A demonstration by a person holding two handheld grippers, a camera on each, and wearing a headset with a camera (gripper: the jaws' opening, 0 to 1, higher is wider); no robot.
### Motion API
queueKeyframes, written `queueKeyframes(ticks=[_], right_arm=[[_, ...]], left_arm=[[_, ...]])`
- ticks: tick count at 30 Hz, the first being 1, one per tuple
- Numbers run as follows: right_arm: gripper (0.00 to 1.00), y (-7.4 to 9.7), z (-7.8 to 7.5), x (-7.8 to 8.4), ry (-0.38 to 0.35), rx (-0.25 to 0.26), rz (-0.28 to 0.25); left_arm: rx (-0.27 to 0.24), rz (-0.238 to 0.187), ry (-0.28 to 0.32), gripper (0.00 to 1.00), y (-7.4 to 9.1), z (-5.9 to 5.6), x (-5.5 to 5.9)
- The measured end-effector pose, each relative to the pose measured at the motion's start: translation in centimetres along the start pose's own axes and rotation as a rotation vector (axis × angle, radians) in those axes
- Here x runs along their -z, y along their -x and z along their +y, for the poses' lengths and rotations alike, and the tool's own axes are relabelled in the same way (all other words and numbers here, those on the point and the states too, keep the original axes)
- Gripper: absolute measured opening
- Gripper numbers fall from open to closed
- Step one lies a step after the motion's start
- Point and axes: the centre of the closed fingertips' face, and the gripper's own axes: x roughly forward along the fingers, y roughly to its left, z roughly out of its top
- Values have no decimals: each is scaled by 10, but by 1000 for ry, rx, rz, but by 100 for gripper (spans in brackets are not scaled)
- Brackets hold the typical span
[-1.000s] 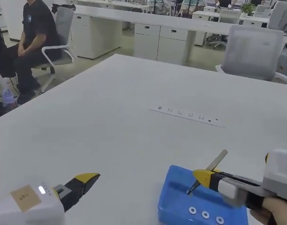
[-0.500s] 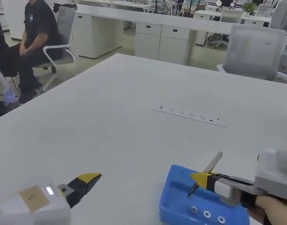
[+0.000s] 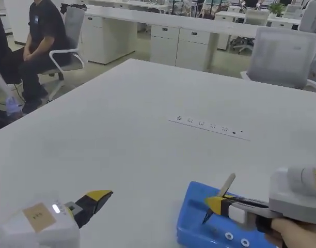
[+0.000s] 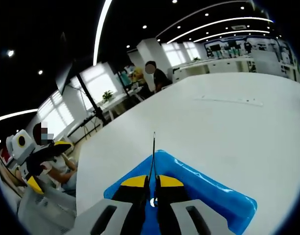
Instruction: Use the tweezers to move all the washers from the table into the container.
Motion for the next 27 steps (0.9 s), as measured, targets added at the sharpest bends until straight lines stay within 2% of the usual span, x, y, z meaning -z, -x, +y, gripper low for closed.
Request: queueKeyframes(ticks=[11, 17, 27], right_arm=[[3, -6, 3, 5, 21, -8, 20], [3, -8, 3, 10, 63, 0, 47], [4, -6, 6, 10, 93, -3, 43]], left_arm=[[-1, 0, 3, 82, 0, 0, 0], [1, -2, 2, 82, 0, 0, -1], [4, 1, -1, 82, 0, -1, -1]])
